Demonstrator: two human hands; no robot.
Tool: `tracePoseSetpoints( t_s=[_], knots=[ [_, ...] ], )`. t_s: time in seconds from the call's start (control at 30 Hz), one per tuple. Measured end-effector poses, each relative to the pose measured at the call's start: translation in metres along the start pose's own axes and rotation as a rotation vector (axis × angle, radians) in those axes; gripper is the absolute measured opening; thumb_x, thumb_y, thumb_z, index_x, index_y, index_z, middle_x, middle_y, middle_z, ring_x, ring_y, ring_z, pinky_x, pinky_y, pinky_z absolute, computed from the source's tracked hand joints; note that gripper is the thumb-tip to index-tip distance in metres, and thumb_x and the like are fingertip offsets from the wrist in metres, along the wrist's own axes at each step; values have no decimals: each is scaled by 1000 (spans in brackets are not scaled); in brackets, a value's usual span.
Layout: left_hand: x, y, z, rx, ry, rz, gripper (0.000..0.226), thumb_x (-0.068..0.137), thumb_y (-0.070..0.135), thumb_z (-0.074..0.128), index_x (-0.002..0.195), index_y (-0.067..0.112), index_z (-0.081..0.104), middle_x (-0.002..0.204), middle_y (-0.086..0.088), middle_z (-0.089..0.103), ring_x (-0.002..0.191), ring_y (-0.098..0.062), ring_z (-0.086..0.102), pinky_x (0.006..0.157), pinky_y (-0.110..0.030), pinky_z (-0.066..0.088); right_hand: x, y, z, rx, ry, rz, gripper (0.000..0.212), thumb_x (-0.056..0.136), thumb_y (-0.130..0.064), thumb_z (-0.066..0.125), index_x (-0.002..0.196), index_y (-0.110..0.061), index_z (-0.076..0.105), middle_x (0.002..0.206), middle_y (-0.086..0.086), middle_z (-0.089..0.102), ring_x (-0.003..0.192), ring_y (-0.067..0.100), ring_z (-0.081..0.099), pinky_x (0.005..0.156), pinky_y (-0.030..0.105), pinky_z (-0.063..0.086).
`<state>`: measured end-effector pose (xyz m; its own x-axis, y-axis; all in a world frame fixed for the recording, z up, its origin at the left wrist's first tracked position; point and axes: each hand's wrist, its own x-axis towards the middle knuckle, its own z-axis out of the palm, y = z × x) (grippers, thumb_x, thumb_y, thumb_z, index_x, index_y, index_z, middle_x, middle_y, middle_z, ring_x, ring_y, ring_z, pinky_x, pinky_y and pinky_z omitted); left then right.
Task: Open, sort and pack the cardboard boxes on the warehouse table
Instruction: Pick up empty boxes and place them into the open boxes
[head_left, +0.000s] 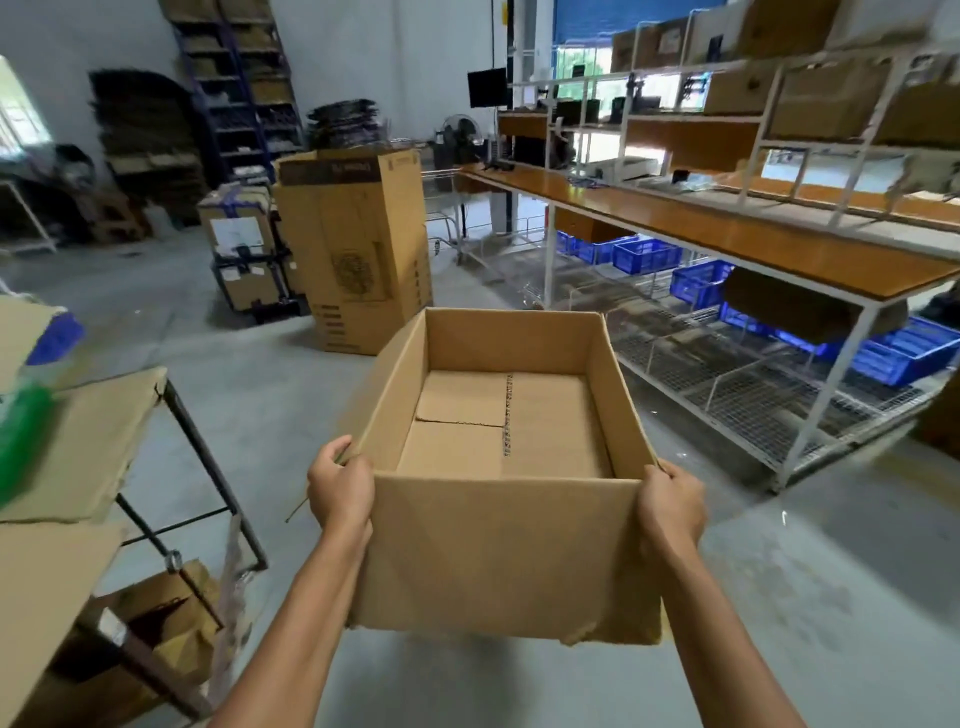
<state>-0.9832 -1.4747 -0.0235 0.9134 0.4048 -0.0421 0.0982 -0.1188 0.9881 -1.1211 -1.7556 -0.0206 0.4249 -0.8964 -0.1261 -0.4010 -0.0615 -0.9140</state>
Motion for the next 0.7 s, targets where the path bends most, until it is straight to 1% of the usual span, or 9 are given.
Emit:
tracePoseSetpoints(
  t_s=[0.1,0.2,0.27,0.33,0.4,0.5,0.57,0.7],
  knots=[
    [22,-2,20,4,77,-24,37,84,11,60,119,21,67,109,-3,69,97,-26,64,85,-36,51,40,-13,34,-39,-77,-6,22,93,-16,50,100,-7,70,95,17,66,97,41,60,84,42,47],
    [47,-9,32,9,153,-45,40,84,10,59,122,19,66,111,-2,68,93,-23,60,82,-32,47,68,-21,72,-64,-149,-35,27,92,-17,50,107,-10,71,103,19,70,100,42,61,86,42,48],
    [65,-12,38,10,197,-60,40,85,9,59,123,16,65,111,-3,66,94,-24,59,82,-32,46,85,-26,102,-69,-186,-46,28,90,-17,51,108,-11,71,103,19,70,100,42,61,86,42,49],
    [86,-18,42,-1,241,-74,40,85,9,60,124,17,65,111,-3,65,100,-27,60,87,-35,48,99,-35,133,-73,-238,-63,27,87,-18,50,102,-10,71,98,20,69,98,43,61,82,41,47],
    [114,-27,47,0,274,-101,41,85,11,59,124,20,64,112,-2,64,104,-28,60,95,-41,50,114,-47,171,-80,-296,-71,27,85,-19,50,98,-9,71,95,21,69,96,42,61,80,41,47],
    [163,-42,59,-32,321,-142,42,85,12,58,126,21,63,124,-4,64,111,-27,60,100,-45,50,140,-70,237,-119,-351,-82,29,88,-21,53,104,-7,71,101,21,70,99,42,61,82,39,47],
    [202,-53,68,-56,345,-164,43,87,12,58,129,20,62,128,-6,63,116,-28,59,103,-46,49,157,-86,287,-120,-408,-97,31,86,-22,52,103,-6,72,103,22,70,100,42,61,83,39,48],
    [282,-60,86,-70,382,-221,40,90,12,56,129,19,63,128,-6,64,117,-27,60,102,-46,50,185,-127,378,-190,-461,-139,32,88,-21,51,105,-4,72,106,23,70,104,41,61,84,38,48]
  ],
)
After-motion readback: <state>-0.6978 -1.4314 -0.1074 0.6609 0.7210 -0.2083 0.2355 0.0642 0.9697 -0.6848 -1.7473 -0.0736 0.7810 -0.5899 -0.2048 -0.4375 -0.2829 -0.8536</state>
